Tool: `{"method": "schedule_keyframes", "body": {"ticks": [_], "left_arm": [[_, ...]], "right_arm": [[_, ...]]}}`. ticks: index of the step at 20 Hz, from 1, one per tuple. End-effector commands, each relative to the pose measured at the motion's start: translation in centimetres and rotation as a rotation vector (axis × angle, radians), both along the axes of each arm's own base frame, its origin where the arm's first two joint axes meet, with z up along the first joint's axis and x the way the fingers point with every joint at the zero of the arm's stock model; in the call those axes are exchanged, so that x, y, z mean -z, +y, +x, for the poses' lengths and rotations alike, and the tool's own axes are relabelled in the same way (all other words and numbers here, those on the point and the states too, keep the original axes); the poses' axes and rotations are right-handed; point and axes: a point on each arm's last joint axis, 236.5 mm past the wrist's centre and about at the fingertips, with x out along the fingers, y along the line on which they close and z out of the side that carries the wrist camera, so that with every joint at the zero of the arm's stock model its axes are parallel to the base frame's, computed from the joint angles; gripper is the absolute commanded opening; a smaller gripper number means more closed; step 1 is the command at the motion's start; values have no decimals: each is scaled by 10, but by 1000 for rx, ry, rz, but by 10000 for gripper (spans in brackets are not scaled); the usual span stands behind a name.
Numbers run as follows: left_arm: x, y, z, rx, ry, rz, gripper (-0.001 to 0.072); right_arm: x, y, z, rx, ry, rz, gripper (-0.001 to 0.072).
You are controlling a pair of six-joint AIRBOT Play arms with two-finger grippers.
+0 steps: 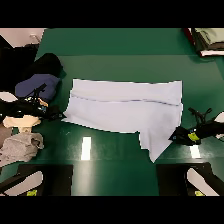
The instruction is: Fold the shirts.
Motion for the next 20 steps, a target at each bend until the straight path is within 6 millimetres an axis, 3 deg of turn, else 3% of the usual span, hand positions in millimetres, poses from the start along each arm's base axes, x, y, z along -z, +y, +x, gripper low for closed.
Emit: {"method": "schedule_keyframes", "body": {"ticks": [1,6,9,10,13,16,20], "left_arm": [[-1,-1,-1,5,3,-3,21],[-1,-1,-4,12,11,-6,21],[-1,-2,-7,21,20,-9,21],[0,-2,-8,24,22,-5,20],[-4,-1,-7,33,17,2,19],[-29,-1,-10,47,-49,19,18],[-73,-15,-56,125,-51,-2,19]], "right_arm": [[4,6,6,-6,-24,-15,430],[6,14,10,-52,-48,-29,379],[7,16,10,-73,-52,-36,74],[7,16,10,-73,-53,-36,19],[-1,12,9,-100,-40,-48,16],[-40,-11,3,-190,-43,-141,15],[-104,-41,-14,-191,-85,-305,15]]}}
